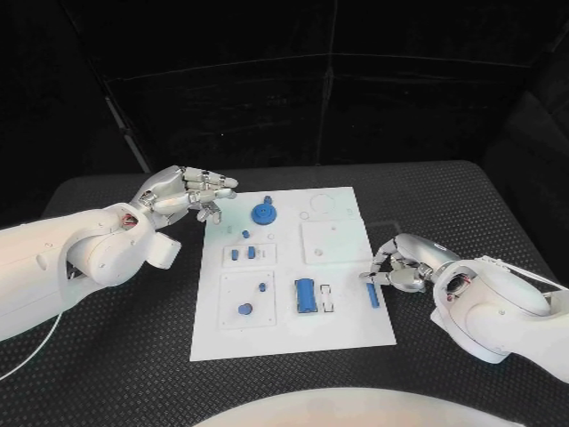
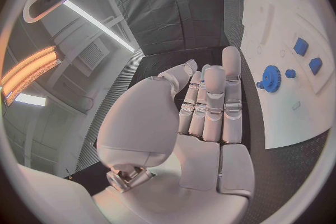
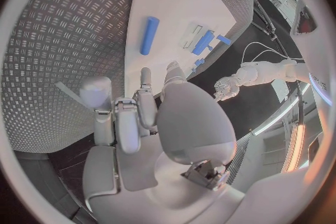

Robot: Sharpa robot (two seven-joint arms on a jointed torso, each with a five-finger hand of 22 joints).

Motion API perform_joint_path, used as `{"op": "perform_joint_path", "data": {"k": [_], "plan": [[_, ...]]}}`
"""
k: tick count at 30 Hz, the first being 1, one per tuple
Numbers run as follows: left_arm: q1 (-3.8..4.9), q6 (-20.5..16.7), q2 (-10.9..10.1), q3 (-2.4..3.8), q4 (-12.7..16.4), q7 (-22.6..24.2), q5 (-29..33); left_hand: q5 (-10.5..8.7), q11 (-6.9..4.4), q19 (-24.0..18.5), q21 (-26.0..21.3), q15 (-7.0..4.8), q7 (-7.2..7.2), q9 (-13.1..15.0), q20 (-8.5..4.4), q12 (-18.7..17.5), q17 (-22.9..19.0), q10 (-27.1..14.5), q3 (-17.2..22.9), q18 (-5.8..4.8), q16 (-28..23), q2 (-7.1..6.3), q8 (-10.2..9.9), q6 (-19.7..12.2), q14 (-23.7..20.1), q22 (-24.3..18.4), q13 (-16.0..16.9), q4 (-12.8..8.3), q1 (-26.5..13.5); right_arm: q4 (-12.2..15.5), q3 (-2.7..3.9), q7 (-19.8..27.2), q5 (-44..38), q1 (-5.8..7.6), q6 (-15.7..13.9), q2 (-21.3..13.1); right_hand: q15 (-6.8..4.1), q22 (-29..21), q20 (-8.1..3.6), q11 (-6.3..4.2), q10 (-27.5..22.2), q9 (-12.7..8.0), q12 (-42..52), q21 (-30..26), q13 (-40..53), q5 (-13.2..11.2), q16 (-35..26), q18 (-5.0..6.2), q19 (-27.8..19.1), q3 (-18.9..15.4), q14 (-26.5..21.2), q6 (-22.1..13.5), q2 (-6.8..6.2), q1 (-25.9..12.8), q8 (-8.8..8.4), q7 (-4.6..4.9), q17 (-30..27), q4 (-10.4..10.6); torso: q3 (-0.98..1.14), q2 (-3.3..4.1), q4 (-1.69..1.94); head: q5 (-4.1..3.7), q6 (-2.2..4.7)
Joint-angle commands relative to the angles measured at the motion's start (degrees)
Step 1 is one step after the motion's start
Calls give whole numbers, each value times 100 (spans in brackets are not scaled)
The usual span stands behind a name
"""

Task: Assemble the parts on the task board

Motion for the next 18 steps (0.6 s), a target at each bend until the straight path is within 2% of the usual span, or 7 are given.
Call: {"op": "perform_joint_path", "data": {"k": [1,5,8,15,18], "plan": [[0,33,10,2,0,39,27,-12,2,-3,-21,16,2,-4,20,24,-8,-34,-27,85,-28,22,24,-22,-40,-8,5,-1,-30,-15,0,4,-415,2,90,-14,41,-7,28,26,-26,-10,-30,-36,-75,40,-18,-49,-25,-45,524,41,-27,56,-36,2,1179,-8,13,-8,-19,5,-11],[-5,36,14,0,-5,42,27,-12,2,-3,-21,16,2,-4,20,24,-8,-34,-27,85,-28,22,24,-22,-40,-8,5,-1,-30,-33,-1,3,-553,1,183,-22,39,-9,28,23,-26,-11,-31,-39,-75,49,-21,-48,-26,-76,523,75,-57,60,-34,-4,1173,-1,8,-14,-16,-16,-11],[-9,37,15,-2,-11,42,27,-12,2,-3,-21,16,2,-4,20,24,-8,-34,-27,85,-28,22,24,-22,-40,-8,5,-1,-30,-47,-1,2,-619,0,253,-22,36,-4,27,17,-26,-10,-32,-37,-75,51,-20,-49,-24,-102,524,106,-84,64,-28,-11,1176,3,15,-17,-17,-24,-8],[-17,36,15,-6,-21,43,27,-12,2,-3,-21,16,2,-4,20,24,-8,-34,-27,85,-28,22,24,-22,-40,-8,5,-1,-30,-105,-2,-20,-675,-2,658,19,28,-7,22,8,-34,-8,-47,-42,-89,25,-22,-48,-26,-160,523,154,-142,46,-19,-23,1172,19,15,-7,-26,-42,-2],[-20,39,16,-7,-20,43,27,-12,2,0,-25,17,2,-3,21,30,-7,-38,-29,85,-24,28,25,-23,-39,-13,5,-2,-33,-123,-3,-24,-685,-3,748,33,28,-6,21,6,-35,-7,-48,-43,-91,15,-25,-48,-26,-169,522,162,-152,43,-17,-26,1168,20,9,-9,-17,-51,2]]}}
